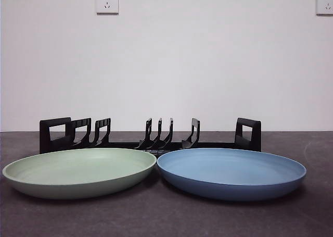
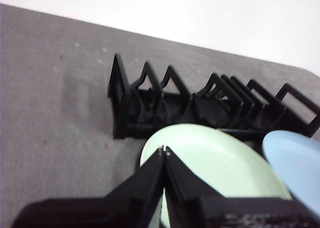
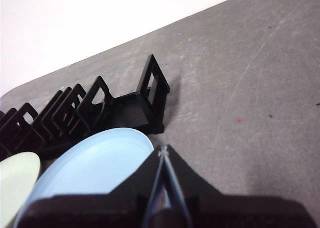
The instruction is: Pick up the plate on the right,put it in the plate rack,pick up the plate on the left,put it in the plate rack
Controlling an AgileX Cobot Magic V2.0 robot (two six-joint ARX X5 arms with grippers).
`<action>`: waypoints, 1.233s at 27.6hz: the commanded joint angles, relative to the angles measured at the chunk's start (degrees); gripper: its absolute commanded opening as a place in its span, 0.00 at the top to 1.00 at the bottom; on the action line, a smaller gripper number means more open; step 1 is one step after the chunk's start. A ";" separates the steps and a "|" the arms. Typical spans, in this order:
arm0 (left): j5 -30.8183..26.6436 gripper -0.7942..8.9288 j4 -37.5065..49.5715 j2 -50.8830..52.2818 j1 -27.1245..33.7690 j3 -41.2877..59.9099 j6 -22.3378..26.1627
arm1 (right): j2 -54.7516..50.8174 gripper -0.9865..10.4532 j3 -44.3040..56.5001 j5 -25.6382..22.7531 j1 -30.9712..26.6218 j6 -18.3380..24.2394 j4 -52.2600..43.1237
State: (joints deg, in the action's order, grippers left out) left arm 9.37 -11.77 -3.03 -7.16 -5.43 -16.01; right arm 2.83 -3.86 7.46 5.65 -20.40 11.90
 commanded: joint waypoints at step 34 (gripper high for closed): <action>20.85 0.63 0.15 -51.54 -0.48 -30.82 4.22 | 66.77 0.67 -38.34 14.95 0.13 13.86 12.22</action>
State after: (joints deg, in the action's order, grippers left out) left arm 30.13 -12.16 -54.52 -7.46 -36.16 -12.69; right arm 69.30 -41.98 22.37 5.67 -7.33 24.34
